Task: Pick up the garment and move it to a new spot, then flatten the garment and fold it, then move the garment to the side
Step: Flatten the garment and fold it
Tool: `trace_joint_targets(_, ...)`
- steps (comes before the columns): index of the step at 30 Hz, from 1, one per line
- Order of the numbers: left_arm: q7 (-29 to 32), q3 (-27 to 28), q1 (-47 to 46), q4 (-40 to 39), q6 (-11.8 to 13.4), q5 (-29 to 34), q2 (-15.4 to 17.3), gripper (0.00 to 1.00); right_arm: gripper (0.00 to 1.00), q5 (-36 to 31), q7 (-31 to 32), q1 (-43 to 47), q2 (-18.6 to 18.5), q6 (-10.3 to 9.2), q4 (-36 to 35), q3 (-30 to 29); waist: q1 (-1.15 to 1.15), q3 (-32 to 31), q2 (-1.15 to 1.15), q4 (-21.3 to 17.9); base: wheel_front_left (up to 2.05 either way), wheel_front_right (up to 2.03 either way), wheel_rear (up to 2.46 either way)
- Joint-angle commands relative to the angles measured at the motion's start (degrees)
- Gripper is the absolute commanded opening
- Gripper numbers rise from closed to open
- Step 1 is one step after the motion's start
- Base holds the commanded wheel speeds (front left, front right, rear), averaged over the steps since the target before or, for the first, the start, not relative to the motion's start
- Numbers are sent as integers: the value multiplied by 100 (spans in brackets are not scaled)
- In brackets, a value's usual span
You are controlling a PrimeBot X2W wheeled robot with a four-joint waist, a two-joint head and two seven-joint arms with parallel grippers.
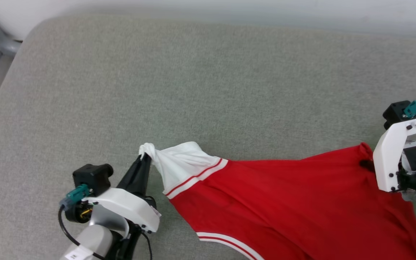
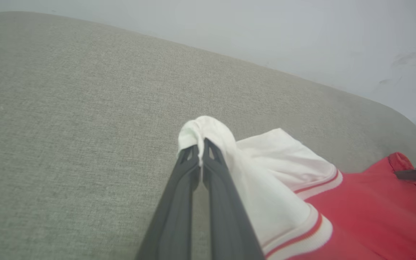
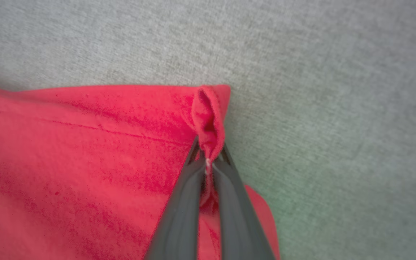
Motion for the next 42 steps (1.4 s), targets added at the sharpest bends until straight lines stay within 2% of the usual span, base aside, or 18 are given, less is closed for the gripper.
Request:
trace_joint_targets(1, 19, 62, 14, 11, 15, -27, 78, 0, 0, -43, -103, -30, 60, -3, 121, 20, -1, -258, 0, -134, 0, 0, 0)
trace_joint_targets(12, 381, 511, -840, 272, -97, -172, 638, 0, 0, -422, -997, -820, 433, -6, 404, -307, -1, -1000, 0, -714, 0, 0, 0)
trace_joint_targets(20, 708, 626, -2198, 984, -325, -122, 873, 0, 0, -795, -1780, -1708, 733, -7, 923, -601, -1, -1100, 0, -1019, 0, 0, 0)
trace_joint_targets(26, 754, 674, -3482, 1630, -392, 33, 841, 0, 0, -1193, -2478, -2550, 845, -8, 1280, -953, -1, -889, 0, -1111, 0, 0, 0)
trace_joint_targets(33, 647, 658, -5082, 2281, -423, 371, 916, 0, 0, -1508, -3242, -3774, 870, -15, 1598, -1375, -1, -343, 0, -1125, 0, 0, 0)
trace_joint_targets(42, 292, 605, -6582, 2953, -617, 712, 1007, 0, 0, -1900, -3863, -5005, 1023, -16, 1862, -1465, -1, 431, 0, -1091, 0, 0, 0)
